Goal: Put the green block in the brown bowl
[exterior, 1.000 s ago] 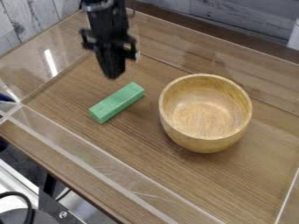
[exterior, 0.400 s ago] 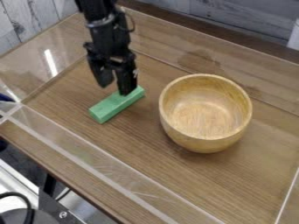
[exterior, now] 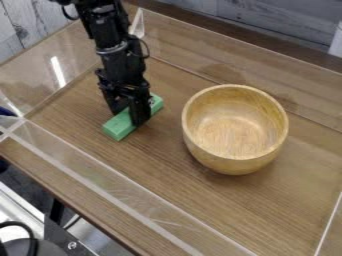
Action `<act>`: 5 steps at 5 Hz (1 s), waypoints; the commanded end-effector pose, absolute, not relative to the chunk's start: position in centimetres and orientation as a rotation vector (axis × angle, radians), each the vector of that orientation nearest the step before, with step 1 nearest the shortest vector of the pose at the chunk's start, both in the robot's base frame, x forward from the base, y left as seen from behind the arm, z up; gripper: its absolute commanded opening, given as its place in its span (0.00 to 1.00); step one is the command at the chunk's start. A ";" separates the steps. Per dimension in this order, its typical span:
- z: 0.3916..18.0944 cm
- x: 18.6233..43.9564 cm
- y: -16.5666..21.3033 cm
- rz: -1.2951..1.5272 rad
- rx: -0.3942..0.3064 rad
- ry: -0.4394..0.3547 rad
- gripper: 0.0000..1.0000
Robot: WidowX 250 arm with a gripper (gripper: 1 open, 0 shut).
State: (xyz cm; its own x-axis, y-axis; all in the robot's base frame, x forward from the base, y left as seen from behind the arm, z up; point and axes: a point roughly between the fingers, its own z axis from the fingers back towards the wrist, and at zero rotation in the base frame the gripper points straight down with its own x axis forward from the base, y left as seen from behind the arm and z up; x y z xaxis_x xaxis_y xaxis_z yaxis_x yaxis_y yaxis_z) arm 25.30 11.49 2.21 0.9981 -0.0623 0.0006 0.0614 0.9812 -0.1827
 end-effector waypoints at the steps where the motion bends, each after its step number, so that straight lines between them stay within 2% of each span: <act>1: 2.6 26.4 12.0 -0.035 -0.194 -0.038 0.00; 3: 2.8 27.8 12.0 0.045 -0.215 -0.069 0.00; 5: 4.4 28.5 11.1 0.033 -0.285 -0.092 0.00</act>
